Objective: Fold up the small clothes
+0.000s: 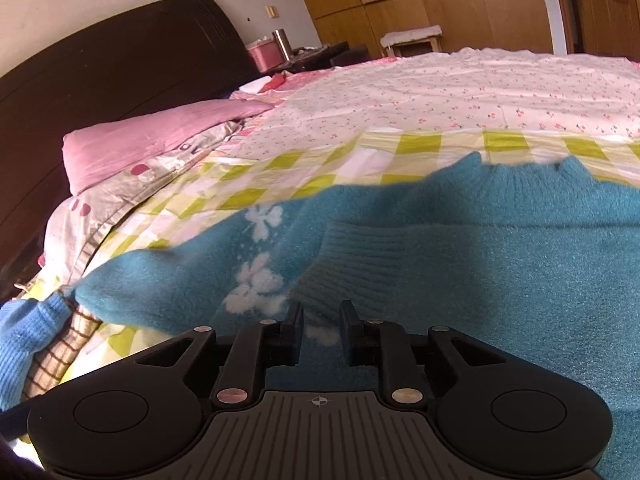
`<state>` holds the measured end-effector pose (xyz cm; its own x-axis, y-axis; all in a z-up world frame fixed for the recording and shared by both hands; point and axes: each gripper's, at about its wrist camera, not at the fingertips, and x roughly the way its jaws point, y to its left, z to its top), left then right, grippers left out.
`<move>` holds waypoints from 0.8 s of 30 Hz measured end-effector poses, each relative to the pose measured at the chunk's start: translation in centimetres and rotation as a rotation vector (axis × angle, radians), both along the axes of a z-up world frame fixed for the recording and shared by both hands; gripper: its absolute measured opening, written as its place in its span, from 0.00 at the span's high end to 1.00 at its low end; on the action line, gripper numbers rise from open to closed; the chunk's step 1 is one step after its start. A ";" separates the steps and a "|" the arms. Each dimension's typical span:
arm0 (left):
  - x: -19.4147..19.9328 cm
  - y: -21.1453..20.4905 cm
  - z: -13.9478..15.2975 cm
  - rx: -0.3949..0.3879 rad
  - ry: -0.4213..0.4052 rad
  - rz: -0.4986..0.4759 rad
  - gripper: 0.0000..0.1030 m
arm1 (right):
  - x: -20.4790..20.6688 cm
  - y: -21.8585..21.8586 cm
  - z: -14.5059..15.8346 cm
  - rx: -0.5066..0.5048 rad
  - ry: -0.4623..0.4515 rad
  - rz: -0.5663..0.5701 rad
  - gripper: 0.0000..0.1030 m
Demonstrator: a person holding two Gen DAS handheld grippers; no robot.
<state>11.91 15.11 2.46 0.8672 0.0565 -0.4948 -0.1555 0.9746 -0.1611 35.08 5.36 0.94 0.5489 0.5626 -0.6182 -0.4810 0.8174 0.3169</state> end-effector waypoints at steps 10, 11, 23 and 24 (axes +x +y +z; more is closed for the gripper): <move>1.5 8.1 -0.4 -0.029 0.002 0.241 0.00 | -1.0 0.9 -0.4 -0.021 0.031 0.064 0.73; 1.7 9.0 -0.5 -0.029 0.008 0.266 0.00 | -1.3 1.0 -0.3 -0.019 0.024 0.069 0.73; 6.0 15.3 -5.4 -0.248 0.034 0.451 0.00 | -3.6 1.1 0.8 0.044 0.017 0.115 0.73; 6.3 15.5 -5.6 -0.257 0.026 0.463 0.00 | -3.7 1.0 0.9 0.047 0.015 0.117 0.73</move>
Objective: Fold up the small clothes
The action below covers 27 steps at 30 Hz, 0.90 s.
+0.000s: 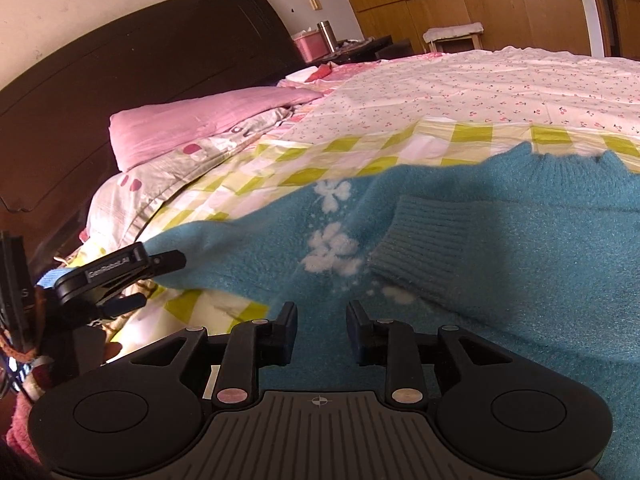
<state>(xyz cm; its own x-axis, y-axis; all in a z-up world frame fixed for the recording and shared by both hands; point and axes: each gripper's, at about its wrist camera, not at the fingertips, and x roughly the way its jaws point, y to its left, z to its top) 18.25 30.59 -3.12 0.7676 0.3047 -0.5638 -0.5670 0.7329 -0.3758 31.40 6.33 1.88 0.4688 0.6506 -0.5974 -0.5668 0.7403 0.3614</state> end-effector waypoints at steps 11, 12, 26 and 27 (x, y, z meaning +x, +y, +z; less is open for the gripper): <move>4.0 0.8 1.5 0.033 -0.032 0.056 0.50 | 0.0 -2.0 0.8 0.037 -0.013 -0.022 0.73; 4.4 0.4 2.2 0.063 -0.033 0.039 0.52 | 0.1 -2.4 0.9 0.041 -0.013 -0.028 0.73; 6.9 -18.3 9.0 0.215 -0.239 -0.670 0.57 | -0.1 -11.1 1.3 0.044 -0.018 -0.212 0.73; 6.6 -20.1 8.7 0.241 -0.221 -0.729 0.57 | -0.1 -12.0 1.2 0.039 -0.017 -0.232 0.73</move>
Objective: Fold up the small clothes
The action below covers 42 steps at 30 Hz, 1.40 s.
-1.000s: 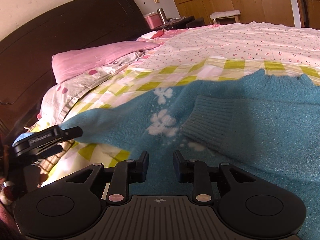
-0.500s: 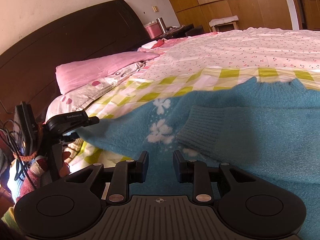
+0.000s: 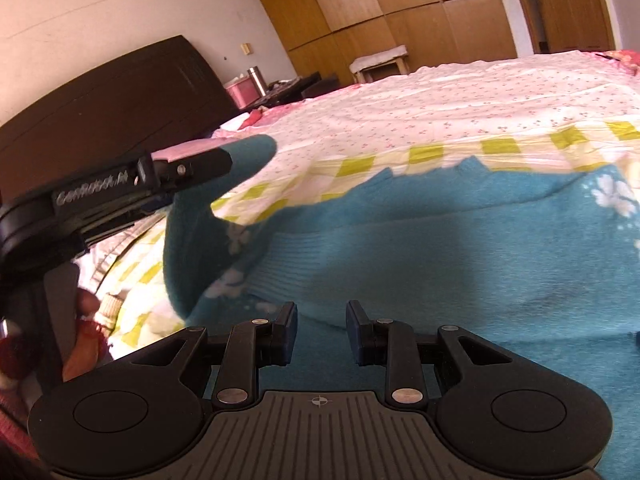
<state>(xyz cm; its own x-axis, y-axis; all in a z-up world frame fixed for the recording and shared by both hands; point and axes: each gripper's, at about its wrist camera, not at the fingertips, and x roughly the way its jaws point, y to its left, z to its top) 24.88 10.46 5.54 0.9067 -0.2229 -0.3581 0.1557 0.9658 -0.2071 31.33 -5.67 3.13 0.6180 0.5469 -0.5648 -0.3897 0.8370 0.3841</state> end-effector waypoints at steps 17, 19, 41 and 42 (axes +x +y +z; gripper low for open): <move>-7.2 1.3 -4.2 0.078 0.151 0.020 0.39 | 2.2 2.4 1.7 -0.081 -0.068 0.059 0.53; -7.9 2.5 -4.8 0.044 0.154 0.057 0.39 | 2.4 4.6 1.8 -0.127 -0.093 0.090 0.44; -9.1 5.1 -3.6 -0.051 0.102 0.099 0.34 | 4.0 2.2 6.7 0.050 -0.234 -0.132 0.92; -9.1 4.9 -3.5 -0.049 0.095 0.095 0.32 | 3.4 0.9 6.3 0.091 -0.247 -0.164 0.92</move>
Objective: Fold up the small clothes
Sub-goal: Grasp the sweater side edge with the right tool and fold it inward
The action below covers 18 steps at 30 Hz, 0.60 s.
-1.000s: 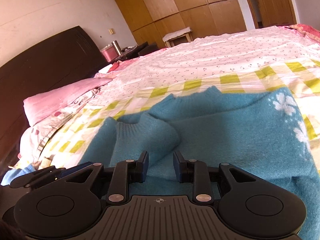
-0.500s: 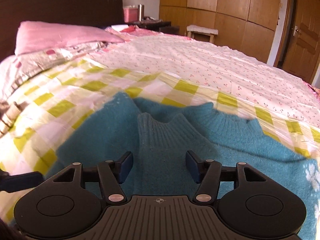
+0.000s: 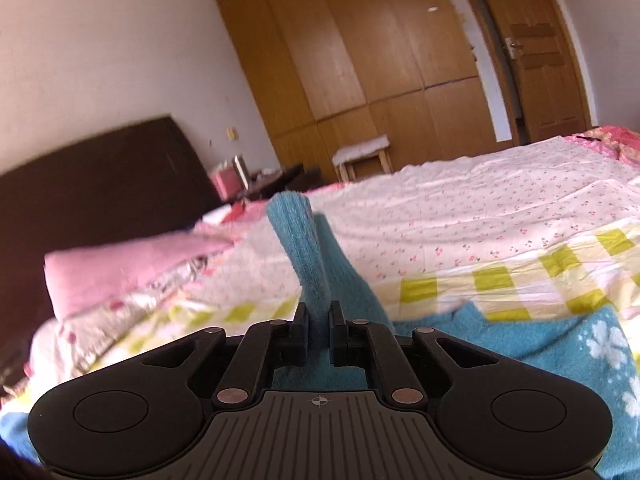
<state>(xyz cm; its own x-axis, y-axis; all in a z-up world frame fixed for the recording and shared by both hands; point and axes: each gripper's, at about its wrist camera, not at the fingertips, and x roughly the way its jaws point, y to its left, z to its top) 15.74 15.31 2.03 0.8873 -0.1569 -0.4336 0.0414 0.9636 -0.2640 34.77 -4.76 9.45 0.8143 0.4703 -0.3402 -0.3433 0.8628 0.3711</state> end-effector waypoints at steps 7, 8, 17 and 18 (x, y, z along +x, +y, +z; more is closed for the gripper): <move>0.8 -2.7 -1.3 0.081 0.058 -0.053 0.32 | 0.4 -7.2 -9.3 0.079 0.287 -0.171 0.81; 0.8 -2.9 -1.4 0.091 0.062 -0.059 0.32 | 0.2 -7.8 -9.8 0.113 0.305 -0.176 0.80; 2.1 -4.1 -1.1 0.153 0.081 -0.084 0.31 | -1.2 -10.4 -9.8 0.228 0.290 -0.203 0.40; 2.3 -4.3 -1.1 0.164 0.084 -0.090 0.31 | -0.9 -10.4 -9.9 0.228 0.308 -0.205 0.40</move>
